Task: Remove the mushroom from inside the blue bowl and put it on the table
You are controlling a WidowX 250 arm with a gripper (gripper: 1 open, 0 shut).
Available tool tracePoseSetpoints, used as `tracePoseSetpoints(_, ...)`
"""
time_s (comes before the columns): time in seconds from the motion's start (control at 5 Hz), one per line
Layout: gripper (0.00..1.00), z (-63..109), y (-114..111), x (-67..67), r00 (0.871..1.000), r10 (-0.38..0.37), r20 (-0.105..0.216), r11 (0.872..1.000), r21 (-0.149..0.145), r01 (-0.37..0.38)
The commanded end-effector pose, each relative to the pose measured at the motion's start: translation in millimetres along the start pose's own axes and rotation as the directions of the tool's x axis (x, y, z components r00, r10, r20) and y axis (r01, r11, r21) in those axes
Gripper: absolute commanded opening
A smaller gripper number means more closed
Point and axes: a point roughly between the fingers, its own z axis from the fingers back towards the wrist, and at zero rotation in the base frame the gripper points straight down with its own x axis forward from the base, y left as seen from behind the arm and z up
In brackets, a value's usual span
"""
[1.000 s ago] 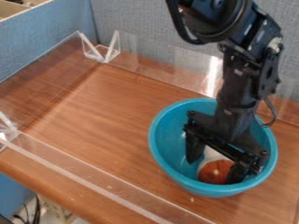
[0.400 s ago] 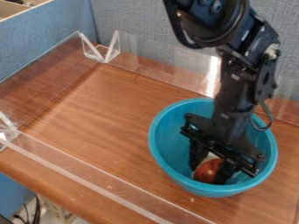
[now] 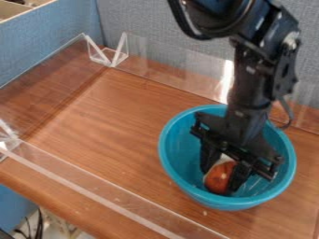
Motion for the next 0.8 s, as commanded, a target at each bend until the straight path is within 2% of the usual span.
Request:
tracePoseSetpoints(0.0, 0.0, 26.6, -3.9, 0.6, 0.997, -0.011, 0.081, 1.0, -0.005, 0.011)
tracePoseSetpoints(0.4, 0.0, 46.4, -5.6, -5.4, 0.991, -0.01, 0.134, 1.0, -0.003, 0.01)
tracePoseSetpoints(0.6, 0.0, 64.2, -5.5, -8.8, 0.984, -0.007, 0.178, 1.0, 0.008, 0.005)
